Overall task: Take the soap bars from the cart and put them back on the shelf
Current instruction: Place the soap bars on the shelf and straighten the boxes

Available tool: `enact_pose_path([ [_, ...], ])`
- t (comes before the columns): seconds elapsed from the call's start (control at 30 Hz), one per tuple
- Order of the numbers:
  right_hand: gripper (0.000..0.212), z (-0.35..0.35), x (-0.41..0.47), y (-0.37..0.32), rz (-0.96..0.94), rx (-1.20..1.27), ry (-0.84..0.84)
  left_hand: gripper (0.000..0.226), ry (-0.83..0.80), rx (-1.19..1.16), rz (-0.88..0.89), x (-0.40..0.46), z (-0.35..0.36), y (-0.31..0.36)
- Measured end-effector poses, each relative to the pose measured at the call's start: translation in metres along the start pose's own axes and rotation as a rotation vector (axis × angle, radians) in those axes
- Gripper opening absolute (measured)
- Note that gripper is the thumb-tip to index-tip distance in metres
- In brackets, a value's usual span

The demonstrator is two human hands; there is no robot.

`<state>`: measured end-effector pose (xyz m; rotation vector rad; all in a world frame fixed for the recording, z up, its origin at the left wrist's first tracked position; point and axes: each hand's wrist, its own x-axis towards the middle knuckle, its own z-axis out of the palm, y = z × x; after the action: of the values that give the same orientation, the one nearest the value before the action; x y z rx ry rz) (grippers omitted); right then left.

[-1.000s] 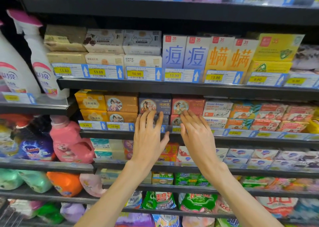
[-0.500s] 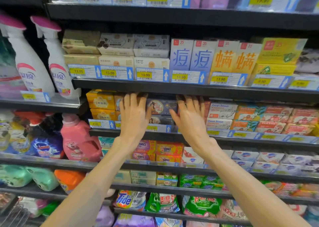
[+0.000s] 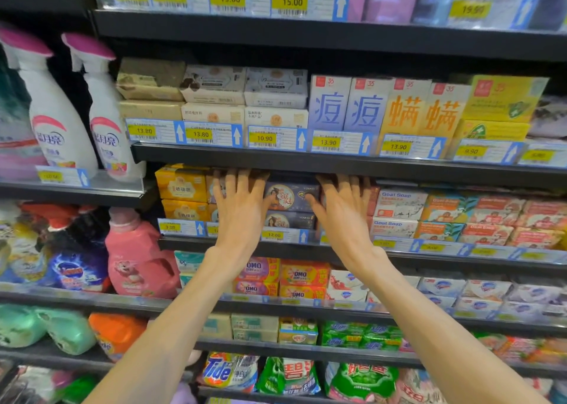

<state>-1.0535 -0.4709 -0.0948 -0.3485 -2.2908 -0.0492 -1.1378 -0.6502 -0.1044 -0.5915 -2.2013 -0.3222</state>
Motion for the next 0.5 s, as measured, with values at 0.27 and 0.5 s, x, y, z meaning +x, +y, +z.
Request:
enact_pose_path([
  [0.27, 0.046, -0.0002, 0.0014, 0.0032, -0.021, 0.035, -0.019, 0.036, 0.035, 0.008, 0.012, 0.0001, -0.0006, 0.0014],
  [0.5, 0.043, -0.0002, -0.0012, 0.0016, -0.03, 0.045, 0.047, 0.037, 0.029, 0.006, -0.001, -0.0004, 0.0008, 0.0007],
])
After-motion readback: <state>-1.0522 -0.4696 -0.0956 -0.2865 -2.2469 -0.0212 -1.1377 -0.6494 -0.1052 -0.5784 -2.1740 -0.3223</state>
